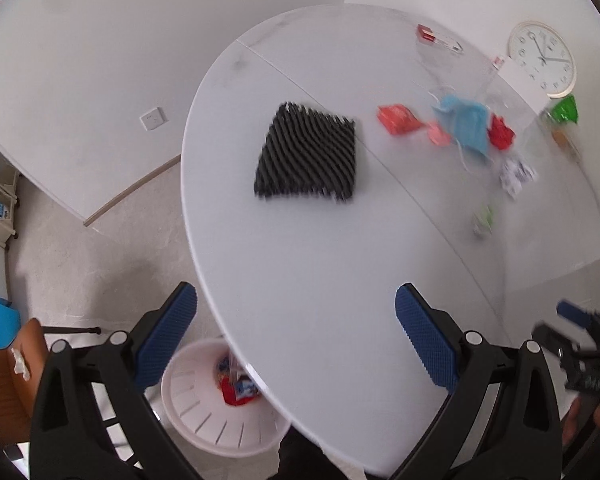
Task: Collect trash
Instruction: 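Move both grippers back toward the table, then grasp the black mesh net with the left gripper while the right gripper grasps the green paper ball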
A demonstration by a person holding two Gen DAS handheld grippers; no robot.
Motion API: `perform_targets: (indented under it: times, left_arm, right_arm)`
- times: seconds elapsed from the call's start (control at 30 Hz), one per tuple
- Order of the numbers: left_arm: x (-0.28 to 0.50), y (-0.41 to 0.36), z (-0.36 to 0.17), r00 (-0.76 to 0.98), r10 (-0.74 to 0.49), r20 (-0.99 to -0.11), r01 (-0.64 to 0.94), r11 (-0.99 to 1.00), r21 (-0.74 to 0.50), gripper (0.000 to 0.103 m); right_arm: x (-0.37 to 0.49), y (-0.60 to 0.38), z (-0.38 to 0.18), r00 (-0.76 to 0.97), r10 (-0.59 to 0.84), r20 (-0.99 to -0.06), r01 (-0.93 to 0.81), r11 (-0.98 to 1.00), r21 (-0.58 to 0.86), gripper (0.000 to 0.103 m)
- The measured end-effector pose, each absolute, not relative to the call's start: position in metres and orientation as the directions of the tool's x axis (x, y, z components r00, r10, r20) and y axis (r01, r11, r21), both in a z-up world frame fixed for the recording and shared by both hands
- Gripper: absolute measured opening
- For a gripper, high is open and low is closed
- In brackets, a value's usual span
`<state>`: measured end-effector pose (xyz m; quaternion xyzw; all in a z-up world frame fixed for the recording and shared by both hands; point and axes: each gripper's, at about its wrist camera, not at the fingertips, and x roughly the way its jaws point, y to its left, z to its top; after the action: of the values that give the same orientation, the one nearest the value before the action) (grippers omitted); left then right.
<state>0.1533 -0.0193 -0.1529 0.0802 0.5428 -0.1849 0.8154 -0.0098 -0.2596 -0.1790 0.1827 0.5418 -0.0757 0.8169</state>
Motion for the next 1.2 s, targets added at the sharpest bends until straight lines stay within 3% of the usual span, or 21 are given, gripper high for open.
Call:
perform_targets:
  times: [0.3,0.6,0.73,0.93,1.2]
  left_arm:
    - [0.262,-0.037,-0.190,0.268,-0.248,-0.931,0.342,0.928,-0.149,0.093]
    - [0.296,-0.055,-0.227,0.208,-0.247,-0.946,0.337,0.926,-0.168,0.066]
    - [0.298,-0.053,-0.234,0.176,-0.291,-0.941,0.308,0.924,-0.228,0.040]
    - [0.291,-0.049,-0.230,0.213,-0.294,-0.932,0.282,0.931,-0.230,0.019]
    - [0.280,-0.040,-0.209,0.257,-0.333,-0.907,0.266,0.927,-0.265,0.015]
  right_arm:
    - [0.017,-0.280,-0.187,0.377,0.064,-0.924,0.379,0.900,0.217,0.100]
    - [0.025,-0.302,-0.198,0.352,0.061,-0.934,0.447,0.866,0.224,0.100]
    - [0.030,-0.307,-0.200,0.350,0.057,-0.935,0.448,0.866,0.220,0.100]
    - [0.045,-0.308,-0.197,0.374,0.032,-0.927,0.412,0.890,0.196,0.100]
    - [0.090,-0.306,-0.213,0.371,0.036,-0.928,0.349,0.921,0.176,0.078]
